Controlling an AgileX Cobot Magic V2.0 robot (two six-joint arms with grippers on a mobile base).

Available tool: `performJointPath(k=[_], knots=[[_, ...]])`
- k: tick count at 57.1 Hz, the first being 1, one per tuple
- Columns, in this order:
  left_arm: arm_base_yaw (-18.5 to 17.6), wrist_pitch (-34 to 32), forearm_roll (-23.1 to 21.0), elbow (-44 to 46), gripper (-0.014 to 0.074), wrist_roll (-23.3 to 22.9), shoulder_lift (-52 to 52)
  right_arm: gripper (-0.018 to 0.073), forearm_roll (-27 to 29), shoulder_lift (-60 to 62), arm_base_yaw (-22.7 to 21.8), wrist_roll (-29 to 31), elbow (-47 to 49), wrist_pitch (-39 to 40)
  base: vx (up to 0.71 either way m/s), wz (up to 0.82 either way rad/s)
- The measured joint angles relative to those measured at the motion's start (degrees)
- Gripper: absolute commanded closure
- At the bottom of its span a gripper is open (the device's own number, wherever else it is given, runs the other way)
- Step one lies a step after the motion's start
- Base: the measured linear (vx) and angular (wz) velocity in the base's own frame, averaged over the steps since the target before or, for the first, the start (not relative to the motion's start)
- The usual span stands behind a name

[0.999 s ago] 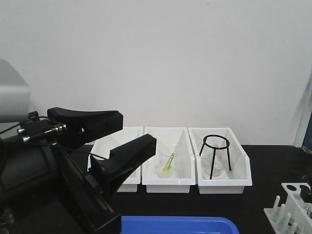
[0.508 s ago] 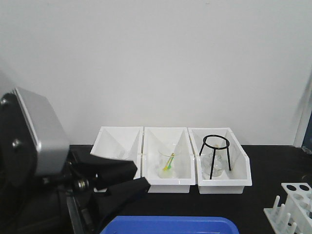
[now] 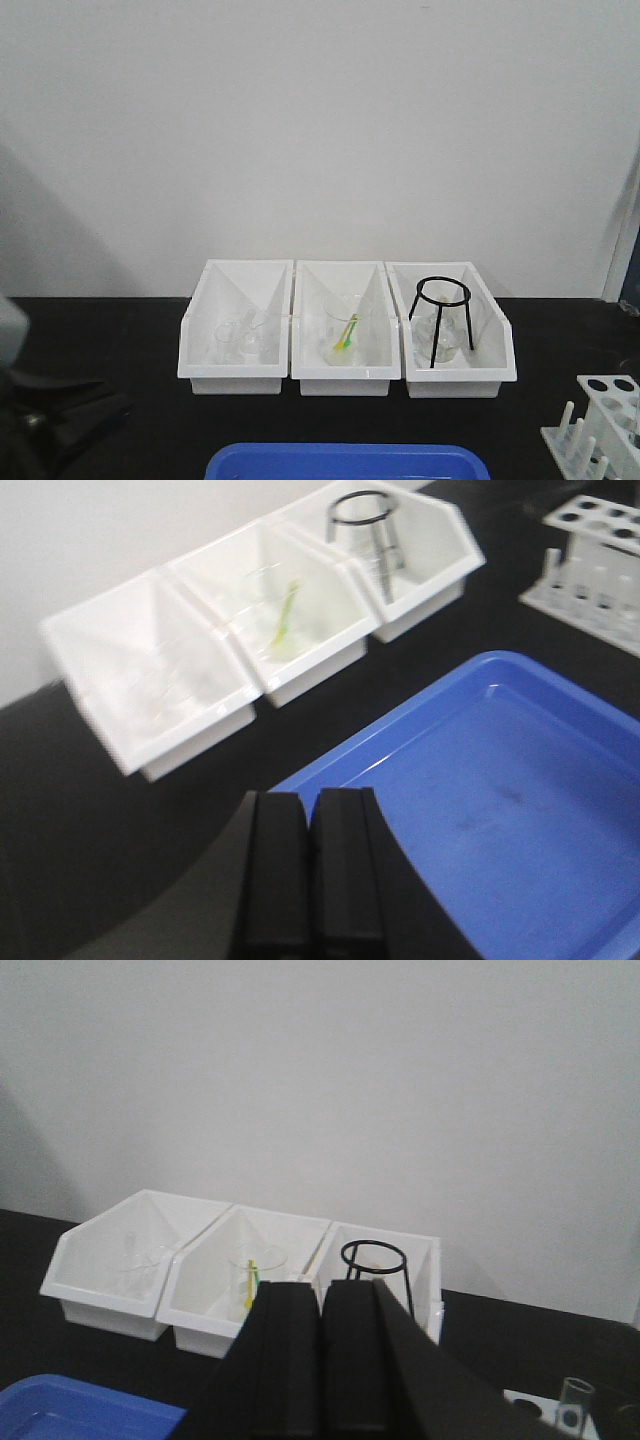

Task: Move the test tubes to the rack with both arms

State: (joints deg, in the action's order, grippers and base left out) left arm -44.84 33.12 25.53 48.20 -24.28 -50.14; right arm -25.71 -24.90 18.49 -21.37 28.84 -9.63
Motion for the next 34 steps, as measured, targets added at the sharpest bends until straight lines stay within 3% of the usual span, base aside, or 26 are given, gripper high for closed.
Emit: performJointPath(k=[4, 11, 22, 34], knots=[[0.22, 0.43, 3.34, -4.98, 0.0617, -5.81, 4.78, 0.0567, 0.02, 0.00, 2.06, -0.06, 0.00, -0.40, 0.00, 0.00], [0.29, 0.37, 5.69, -12.45, 0.0617, -9.96, 14.03, 0.0566, 0.07, 0.00, 3.48, -0.06, 0.00, -0.97, 0.00, 0.00], [0.29, 0.12, 6.18, -17.47, 0.0617, -10.65, 24.39, 0.0566, 0.19, 0.00, 3.65, -0.06, 0.00, -1.61, 0.00, 0.00], [0.29, 1.70, 6.34, -17.59, 0.0617, -10.65, 28.17, 0.0566, 0.23, 0.00, 3.65, -0.06, 0.00, -1.61, 0.00, 0.00]])
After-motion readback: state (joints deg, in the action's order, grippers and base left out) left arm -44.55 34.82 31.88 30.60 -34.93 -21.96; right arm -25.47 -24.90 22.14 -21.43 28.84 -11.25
